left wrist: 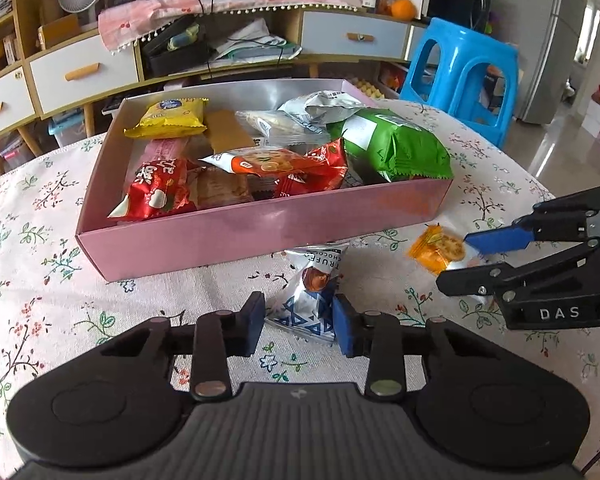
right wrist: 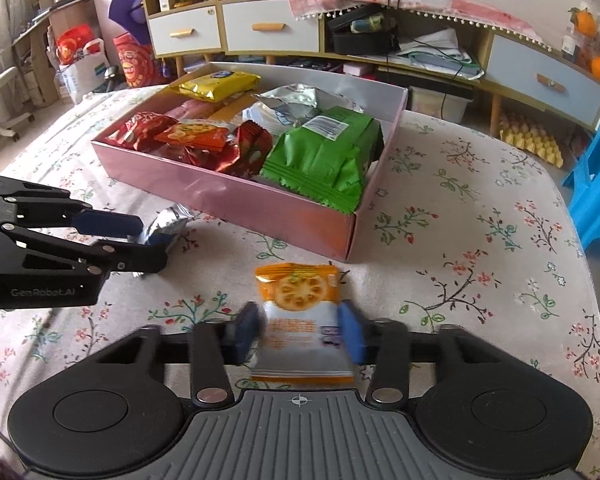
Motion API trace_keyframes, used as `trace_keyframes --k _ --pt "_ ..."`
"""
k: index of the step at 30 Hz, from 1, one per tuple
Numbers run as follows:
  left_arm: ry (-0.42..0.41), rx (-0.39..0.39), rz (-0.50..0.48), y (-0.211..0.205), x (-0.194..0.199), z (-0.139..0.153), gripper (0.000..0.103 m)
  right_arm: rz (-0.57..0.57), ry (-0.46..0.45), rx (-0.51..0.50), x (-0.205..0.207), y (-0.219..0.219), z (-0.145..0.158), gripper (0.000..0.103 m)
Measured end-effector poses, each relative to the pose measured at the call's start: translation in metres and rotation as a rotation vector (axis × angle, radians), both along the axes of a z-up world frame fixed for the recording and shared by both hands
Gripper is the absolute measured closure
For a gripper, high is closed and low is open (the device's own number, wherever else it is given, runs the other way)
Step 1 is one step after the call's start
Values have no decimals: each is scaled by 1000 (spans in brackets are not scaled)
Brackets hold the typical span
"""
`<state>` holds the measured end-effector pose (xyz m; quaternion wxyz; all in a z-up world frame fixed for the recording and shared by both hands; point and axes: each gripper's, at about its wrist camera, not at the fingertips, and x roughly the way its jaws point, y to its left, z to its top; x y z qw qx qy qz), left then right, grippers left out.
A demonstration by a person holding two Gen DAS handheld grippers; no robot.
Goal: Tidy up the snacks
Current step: 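Grasp the blue-and-white candy with the left tool while the right tool grasps the orange-and-white biscuit packet, then carry both snacks into the pink box and open both tools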
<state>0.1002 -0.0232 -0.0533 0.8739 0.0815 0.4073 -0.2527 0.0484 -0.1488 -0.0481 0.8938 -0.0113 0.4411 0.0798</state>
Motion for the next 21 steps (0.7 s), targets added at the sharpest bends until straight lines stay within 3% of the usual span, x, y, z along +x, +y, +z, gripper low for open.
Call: trace_keyframes --k 8,21 --pt "49 -24 16 3 3 4 73 12 17 57 0 5 10 65" --pt "57 -76 42 17 -2 18 73 -4 7 139 -3 5 28 65"
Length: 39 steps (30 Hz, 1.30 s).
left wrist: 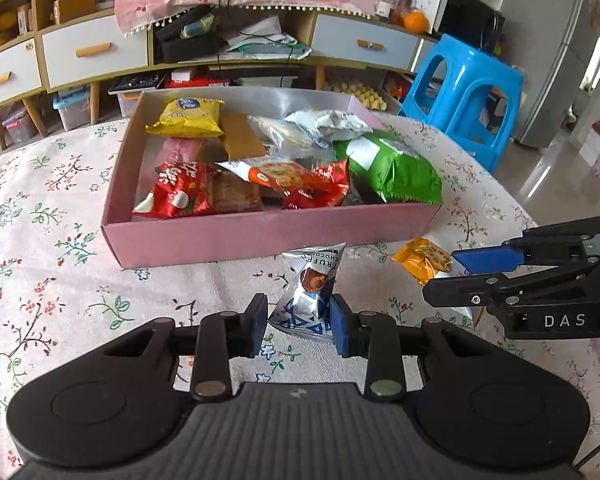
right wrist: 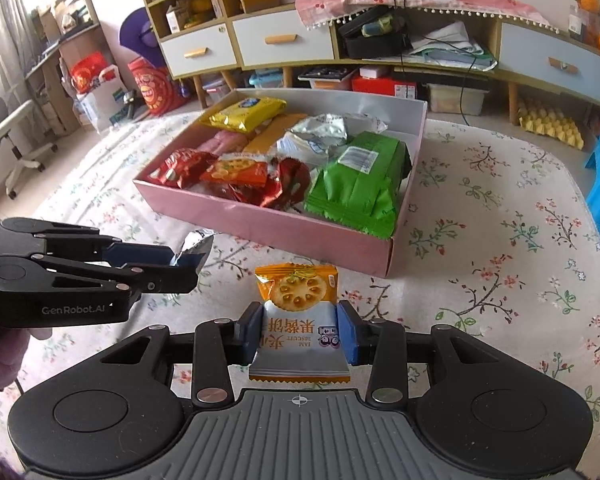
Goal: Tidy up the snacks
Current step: 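Carry both snacks into the pink box and open both tools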
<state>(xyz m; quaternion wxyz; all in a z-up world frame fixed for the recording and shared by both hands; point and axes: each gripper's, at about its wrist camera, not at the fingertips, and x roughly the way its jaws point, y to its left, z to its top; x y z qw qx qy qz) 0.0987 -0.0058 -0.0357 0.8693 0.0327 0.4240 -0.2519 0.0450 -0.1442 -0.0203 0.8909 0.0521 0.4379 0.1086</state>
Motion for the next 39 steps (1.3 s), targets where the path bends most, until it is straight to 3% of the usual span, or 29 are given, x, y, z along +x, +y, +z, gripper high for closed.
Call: trace_keyframes --k 20,29,39 --pt "-38 -82 99 19 13 21 73 -54 -80 155 14 4 35 65" --pt "-61 -91 132 14 48 31 73 -90 -91 227 58 5 45 64" --pt "-74 -83 143 13 80 24 73 -109 -107 275 107 7 35 64"
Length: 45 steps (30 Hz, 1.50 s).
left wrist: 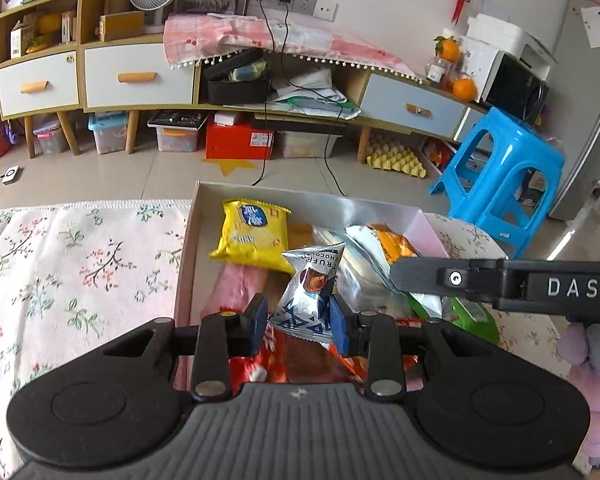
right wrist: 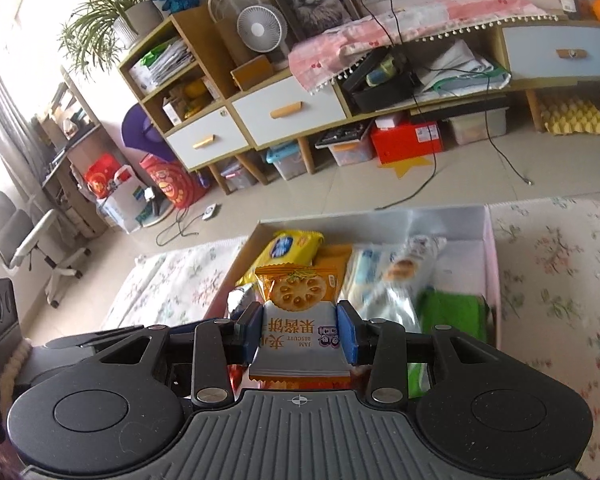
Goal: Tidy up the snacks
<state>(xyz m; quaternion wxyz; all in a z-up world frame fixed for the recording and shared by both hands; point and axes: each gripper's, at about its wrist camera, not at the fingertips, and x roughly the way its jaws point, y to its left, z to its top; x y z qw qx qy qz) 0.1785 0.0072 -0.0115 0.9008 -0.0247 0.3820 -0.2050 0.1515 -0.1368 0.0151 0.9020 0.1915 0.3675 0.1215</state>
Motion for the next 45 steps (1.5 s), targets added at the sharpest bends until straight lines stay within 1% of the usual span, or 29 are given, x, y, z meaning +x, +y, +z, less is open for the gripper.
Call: trace_keyframes --k 6,12,15,16,17,18,19,23,24,26,28,31,36,39,41,45 --pt "5 9 -13 -3 9 -9 72 -2 -20 -17 19 -1 -5 64" --pt "4 10 -16 -2 14 -11 72 -14 -14 -20 31 -3 -15 64" --pt "-5 9 -21 -2 14 -12 70 -21 -23 -15 32 -4 -17 61" --pt "-8 8 -19 -3 14 -12 66 -28 -28 -15 31 -5 -17 59" --pt "-12 9 -17 -4 14 -11 63 -34 -26 -15 31 -6 -17 47" --pt "-12 11 -15 -4 13 -11 54 -39 -23 -12 30 -7 -17 42" --pt "-16 12 -13 -4 11 -10 48 -46 -20 -6 30 -8 -16 36" --pt "-19 15 -11 -4 8 -6 39 -63 -16 -5 26 -13 -9 36" --pt "-18 15 -8 -4 6 -4 35 -66 -17 -9 24 -14 -6 35" --pt "-12 21 10 -5 0 0 28 -73 -24 -22 16 -16 0 29" --pt "5 26 37 -5 -10 5 18 -81 -35 -40 5 -17 8 26" --pt "19 52 62 -6 -26 12 11 -93 -36 -61 -14 -18 16 21" --pt "36 134 87 -12 -52 26 5 -122 -10 -82 -46 -16 28 19" --pt "26 155 108 -11 -68 35 1 -139 -2 -103 -63 -12 37 14" --pt "24 166 124 -10 -78 39 1 -148 -3 -133 -76 -10 42 12" --pt "47 212 167 -6 -95 43 0 -181 23 -190 -98 -3 46 8"
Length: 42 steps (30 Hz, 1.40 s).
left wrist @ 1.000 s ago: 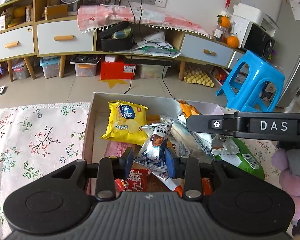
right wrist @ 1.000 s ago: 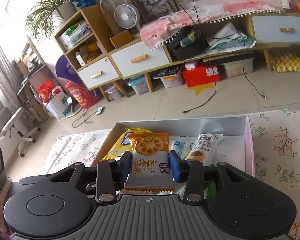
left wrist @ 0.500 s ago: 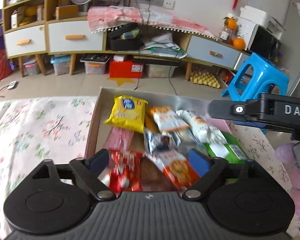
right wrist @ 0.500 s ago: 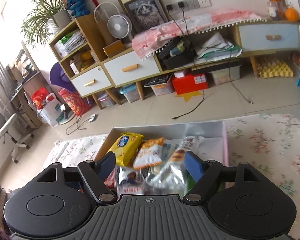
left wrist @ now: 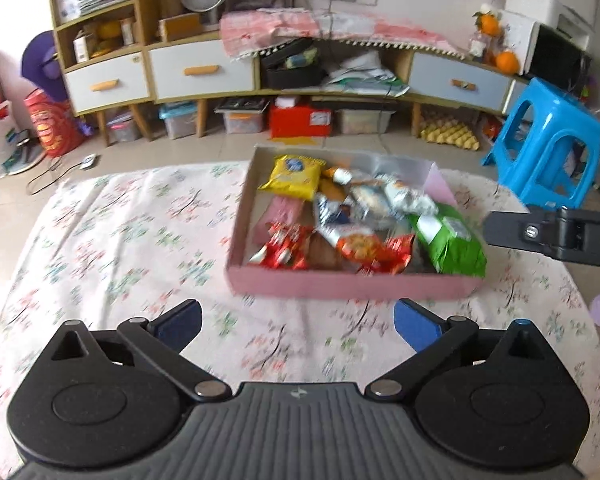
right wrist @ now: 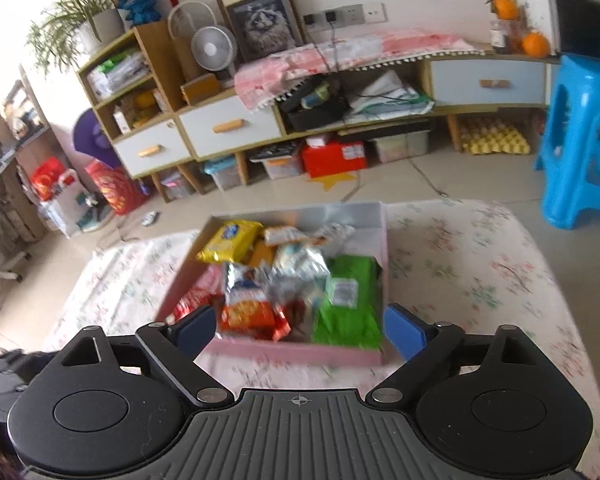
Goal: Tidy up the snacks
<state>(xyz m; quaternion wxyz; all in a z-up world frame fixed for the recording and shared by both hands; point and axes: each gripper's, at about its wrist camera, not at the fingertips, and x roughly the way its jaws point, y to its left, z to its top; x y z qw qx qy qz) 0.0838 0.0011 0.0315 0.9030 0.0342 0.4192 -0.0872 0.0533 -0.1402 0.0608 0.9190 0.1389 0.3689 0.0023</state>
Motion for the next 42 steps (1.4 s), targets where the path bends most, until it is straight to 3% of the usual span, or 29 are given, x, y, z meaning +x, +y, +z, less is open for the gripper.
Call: trace_keyframes --k 6,8,10,15,27,42 --pt "-9 62 63 8 -23 -7 0 -37 43 -83 -34 12 -15 5" --pt "-8 76 81 6 -25 -6 0 -26 83 -116 -35 19 -17 5" --pt "-9 90 76 6 -28 -6 0 -2 61 -128 -38 21 -16 5" --pt "7 118 113 7 -28 -13 0 -38 100 -162 -42 20 -24 5" --pt "95 55 140 11 -34 -23 0 -47 146 -181 -41 19 -37 5" --pt "111 53 149 7 -34 -25 0 -44 156 -179 -41 21 -39 5"
